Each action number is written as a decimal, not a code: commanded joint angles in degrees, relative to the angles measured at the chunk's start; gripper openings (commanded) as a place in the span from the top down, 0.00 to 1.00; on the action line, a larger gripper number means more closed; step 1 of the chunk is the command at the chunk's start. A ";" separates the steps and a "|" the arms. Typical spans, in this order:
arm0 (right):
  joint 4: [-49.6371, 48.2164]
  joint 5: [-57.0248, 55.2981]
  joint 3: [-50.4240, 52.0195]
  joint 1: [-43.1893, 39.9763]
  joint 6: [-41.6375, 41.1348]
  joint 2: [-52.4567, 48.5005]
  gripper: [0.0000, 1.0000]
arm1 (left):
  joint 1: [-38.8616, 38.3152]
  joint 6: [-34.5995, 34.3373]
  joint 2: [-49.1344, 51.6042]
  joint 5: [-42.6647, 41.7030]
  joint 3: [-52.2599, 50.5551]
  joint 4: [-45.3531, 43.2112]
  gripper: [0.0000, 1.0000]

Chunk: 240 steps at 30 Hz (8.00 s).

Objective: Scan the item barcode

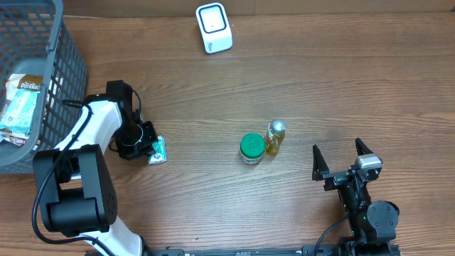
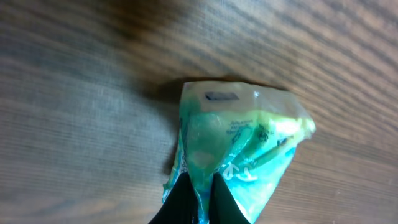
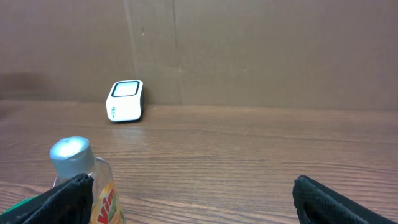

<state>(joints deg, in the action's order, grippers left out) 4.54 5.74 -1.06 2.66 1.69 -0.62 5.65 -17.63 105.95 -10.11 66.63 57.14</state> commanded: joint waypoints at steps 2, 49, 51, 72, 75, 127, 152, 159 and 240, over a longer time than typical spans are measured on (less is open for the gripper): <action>-0.26 -0.09 0.61 -0.11 0.28 0.46 0.00 | -1.68 2.25 -4.57 2.14 7.69 1.73 0.96; -0.28 -0.07 0.61 -0.11 0.28 0.46 0.00 | -36.81 -8.33 18.03 59.34 12.90 5.86 0.90; -0.26 -0.07 0.61 -0.11 0.28 0.46 0.00 | -36.81 -8.33 18.03 59.34 12.90 5.86 0.88; -0.28 -0.09 0.61 -0.11 0.28 0.46 0.00 | -36.79 -16.26 17.99 56.87 13.14 7.56 0.63; -0.26 -0.09 0.61 -0.11 0.28 0.46 0.00 | -36.81 -16.28 17.99 56.54 13.16 7.54 0.64; -0.28 -0.09 0.61 -0.11 0.28 0.46 0.00 | -18.14 23.21 3.13 15.19 0.90 -14.78 0.61; -0.28 -0.07 0.61 -0.11 0.28 0.46 0.00 | -18.10 18.25 3.45 12.94 0.90 -19.39 0.55; -0.26 -0.07 0.61 -0.11 0.28 0.46 0.00 | -18.10 18.01 3.43 12.81 0.90 -20.26 0.84; -0.26 -0.07 0.61 -0.11 0.28 0.46 0.00 | -36.85 -18.84 3.43 5.60 0.90 -16.59 0.68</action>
<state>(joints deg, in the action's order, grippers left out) 4.51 5.74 -1.06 2.66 1.74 -0.62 -31.05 -34.06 108.88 -4.93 67.68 40.69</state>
